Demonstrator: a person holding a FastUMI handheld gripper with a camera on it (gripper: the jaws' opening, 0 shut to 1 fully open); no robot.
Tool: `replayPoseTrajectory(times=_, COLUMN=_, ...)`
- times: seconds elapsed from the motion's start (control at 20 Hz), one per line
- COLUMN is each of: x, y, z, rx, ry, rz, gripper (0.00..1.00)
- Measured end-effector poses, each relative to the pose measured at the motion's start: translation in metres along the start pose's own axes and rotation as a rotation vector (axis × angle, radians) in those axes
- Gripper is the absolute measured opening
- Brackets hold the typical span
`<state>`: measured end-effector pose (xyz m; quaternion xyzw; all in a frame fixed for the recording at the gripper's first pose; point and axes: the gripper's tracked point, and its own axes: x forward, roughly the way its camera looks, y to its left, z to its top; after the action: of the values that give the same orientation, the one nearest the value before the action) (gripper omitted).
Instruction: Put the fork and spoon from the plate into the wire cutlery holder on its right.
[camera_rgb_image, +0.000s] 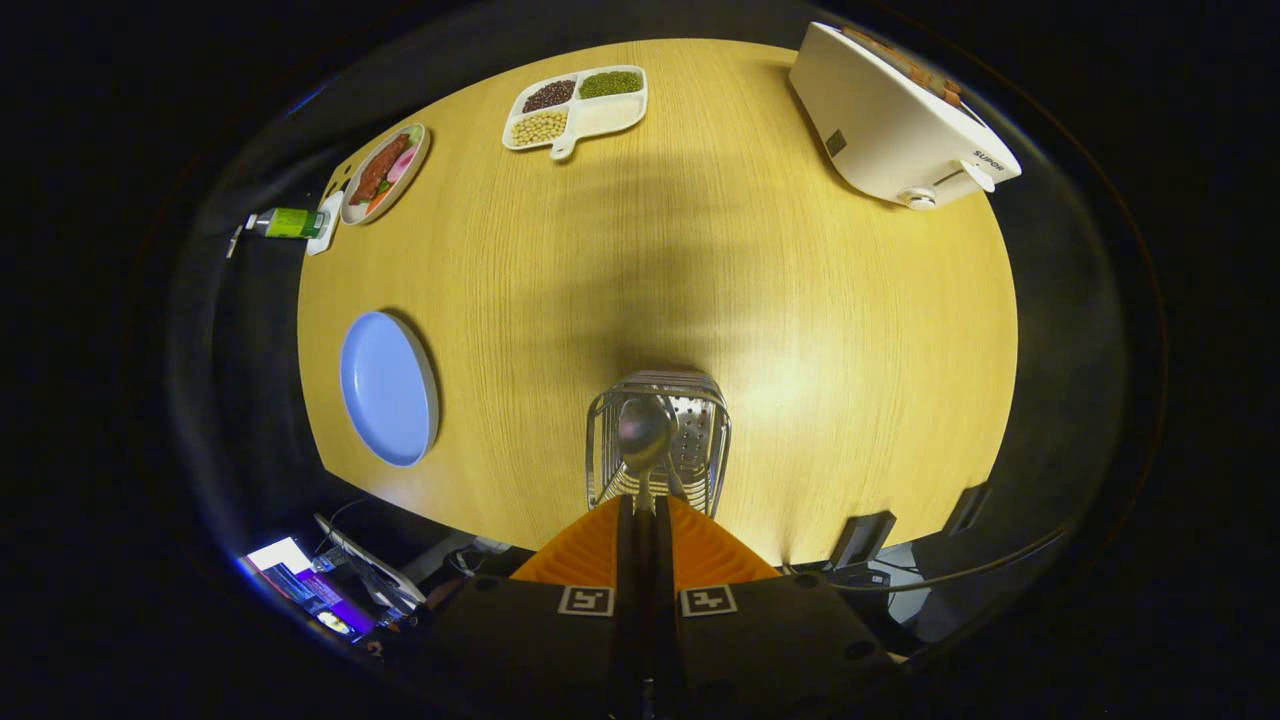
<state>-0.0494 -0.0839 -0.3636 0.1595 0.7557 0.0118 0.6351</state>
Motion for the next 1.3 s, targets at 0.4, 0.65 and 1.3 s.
replayPoseTrajectory(times=0.4, x=0.017, y=0.0, z=0.008, rx=0.042, ry=-0.02, rz=-0.003, gripper=0.12)
replayPoseTrajectory(times=0.65, x=-0.001, y=0.001, z=0.017, rx=0.077, ry=-0.141, rz=0.043, gripper=0.27)
replayPoseTrajectory(times=1.3, x=-0.162, y=-0.011, z=0.075, rx=0.013, ry=-1.138, rz=-0.033, gripper=0.99)
